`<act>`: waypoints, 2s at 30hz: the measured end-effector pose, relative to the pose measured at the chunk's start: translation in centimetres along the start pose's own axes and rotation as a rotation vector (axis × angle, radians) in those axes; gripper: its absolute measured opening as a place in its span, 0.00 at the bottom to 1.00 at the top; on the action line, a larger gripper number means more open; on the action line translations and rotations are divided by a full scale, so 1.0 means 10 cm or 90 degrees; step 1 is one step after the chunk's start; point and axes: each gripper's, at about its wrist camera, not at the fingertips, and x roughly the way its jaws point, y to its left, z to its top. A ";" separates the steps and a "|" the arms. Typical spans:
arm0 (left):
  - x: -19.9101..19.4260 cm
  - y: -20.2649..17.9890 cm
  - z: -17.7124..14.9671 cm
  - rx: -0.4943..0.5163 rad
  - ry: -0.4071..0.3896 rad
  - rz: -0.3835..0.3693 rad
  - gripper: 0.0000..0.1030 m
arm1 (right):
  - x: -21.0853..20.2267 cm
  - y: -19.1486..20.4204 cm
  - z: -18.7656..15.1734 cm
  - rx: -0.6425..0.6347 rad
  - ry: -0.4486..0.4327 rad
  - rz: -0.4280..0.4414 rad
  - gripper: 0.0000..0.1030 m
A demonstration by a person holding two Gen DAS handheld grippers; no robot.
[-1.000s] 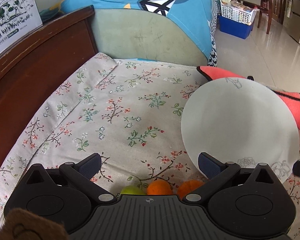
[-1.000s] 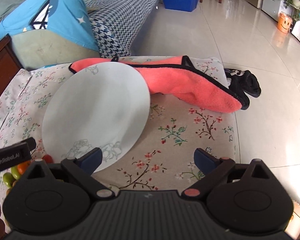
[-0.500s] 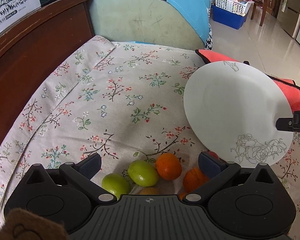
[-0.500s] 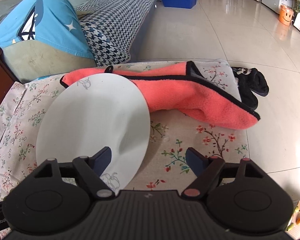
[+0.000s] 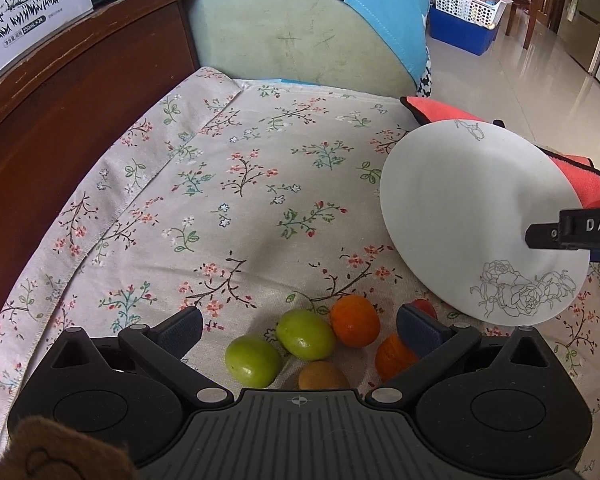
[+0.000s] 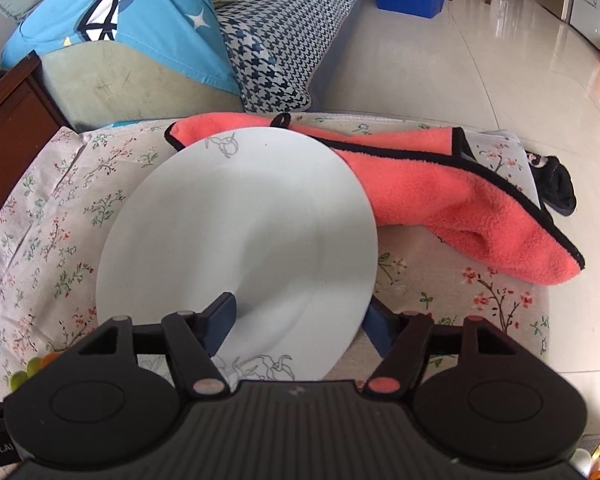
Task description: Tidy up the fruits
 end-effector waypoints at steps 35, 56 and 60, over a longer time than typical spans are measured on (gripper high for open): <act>-0.16 0.02 -0.04 -0.020 -0.025 -0.006 1.00 | 0.00 0.34 0.00 -0.053 -0.007 -0.014 0.73; -0.80 -0.15 -0.87 -0.011 -0.031 -0.079 1.00 | -0.82 -0.09 -0.85 -0.052 0.014 0.013 0.73; -0.83 -0.29 -1.08 0.020 -0.023 -0.095 1.00 | -0.87 -0.15 -1.01 -0.055 0.022 0.030 0.71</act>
